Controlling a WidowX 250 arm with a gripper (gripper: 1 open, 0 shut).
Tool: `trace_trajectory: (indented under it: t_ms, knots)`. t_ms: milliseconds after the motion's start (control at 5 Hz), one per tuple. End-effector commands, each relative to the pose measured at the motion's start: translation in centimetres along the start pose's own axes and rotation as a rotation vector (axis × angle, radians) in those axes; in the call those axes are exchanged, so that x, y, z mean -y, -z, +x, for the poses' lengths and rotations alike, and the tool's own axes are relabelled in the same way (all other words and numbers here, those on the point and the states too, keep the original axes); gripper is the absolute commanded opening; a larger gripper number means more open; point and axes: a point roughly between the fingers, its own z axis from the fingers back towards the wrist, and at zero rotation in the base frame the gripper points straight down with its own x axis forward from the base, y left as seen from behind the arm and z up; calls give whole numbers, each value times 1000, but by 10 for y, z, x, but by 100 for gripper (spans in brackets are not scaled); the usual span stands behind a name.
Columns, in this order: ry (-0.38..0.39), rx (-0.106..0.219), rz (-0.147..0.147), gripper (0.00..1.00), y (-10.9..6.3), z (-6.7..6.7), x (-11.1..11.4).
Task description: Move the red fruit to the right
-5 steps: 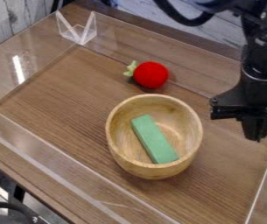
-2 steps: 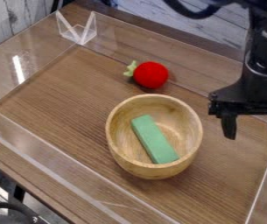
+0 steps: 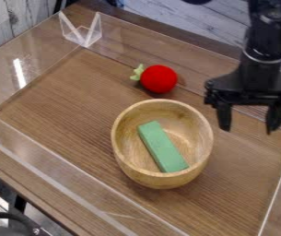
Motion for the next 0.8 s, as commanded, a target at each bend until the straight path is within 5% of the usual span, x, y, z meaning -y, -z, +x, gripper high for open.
trace_trajectory:
  t_ms: [0, 400, 600]
  knots:
    - [-52, 84, -41, 100, -24, 28, -14]
    - [-244, 176, -20, 100, -9, 60, -66]
    - [-239, 199, -42, 100, -7, 76, -90]
